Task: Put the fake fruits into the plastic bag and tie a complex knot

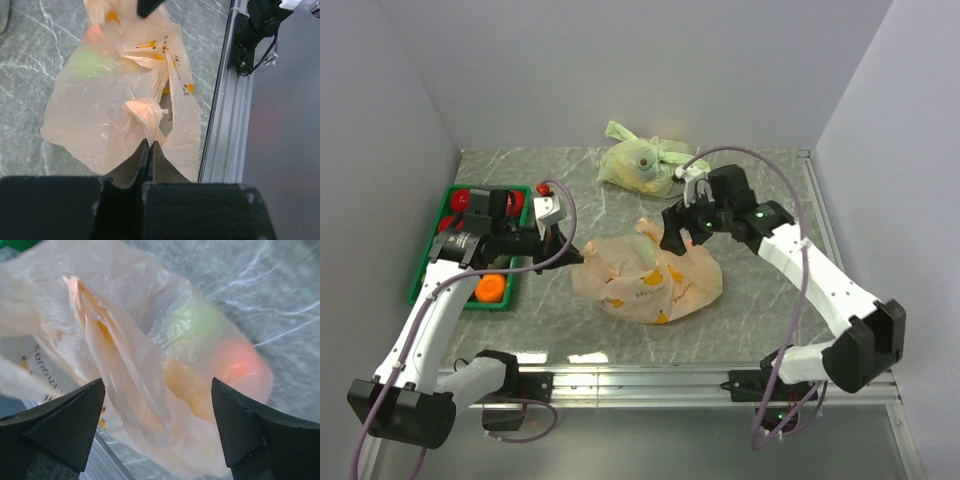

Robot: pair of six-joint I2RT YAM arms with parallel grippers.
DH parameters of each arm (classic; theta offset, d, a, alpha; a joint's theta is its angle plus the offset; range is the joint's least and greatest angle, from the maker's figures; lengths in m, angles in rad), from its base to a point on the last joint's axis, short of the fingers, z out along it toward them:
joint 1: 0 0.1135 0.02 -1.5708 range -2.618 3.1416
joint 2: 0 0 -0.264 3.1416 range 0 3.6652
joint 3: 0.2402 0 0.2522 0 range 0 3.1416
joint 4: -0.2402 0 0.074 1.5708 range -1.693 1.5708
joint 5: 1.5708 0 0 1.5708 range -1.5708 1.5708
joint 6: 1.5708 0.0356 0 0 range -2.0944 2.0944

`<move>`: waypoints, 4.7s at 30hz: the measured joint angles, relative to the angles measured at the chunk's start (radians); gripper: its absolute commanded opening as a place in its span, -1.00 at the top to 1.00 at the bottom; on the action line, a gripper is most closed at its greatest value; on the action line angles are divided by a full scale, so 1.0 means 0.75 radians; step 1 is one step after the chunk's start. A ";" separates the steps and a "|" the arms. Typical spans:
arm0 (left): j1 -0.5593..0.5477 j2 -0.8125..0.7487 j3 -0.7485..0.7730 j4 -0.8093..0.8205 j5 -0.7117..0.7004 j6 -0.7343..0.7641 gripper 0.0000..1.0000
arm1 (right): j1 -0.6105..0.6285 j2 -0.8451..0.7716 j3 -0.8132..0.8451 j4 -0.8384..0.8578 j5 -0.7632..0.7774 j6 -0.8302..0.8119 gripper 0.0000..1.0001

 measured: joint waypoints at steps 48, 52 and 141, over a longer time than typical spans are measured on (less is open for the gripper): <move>-0.014 0.104 -0.186 0.805 -0.032 -0.502 0.99 | 0.496 0.190 -0.298 0.528 -0.139 -0.414 1.00; -0.019 0.168 -0.207 0.905 -0.067 -0.572 0.99 | 0.494 0.192 -0.329 0.574 -0.142 -0.414 1.00; -0.511 0.573 0.211 0.762 -0.050 0.080 0.99 | 0.011 -0.043 -0.191 0.457 -0.746 0.120 0.29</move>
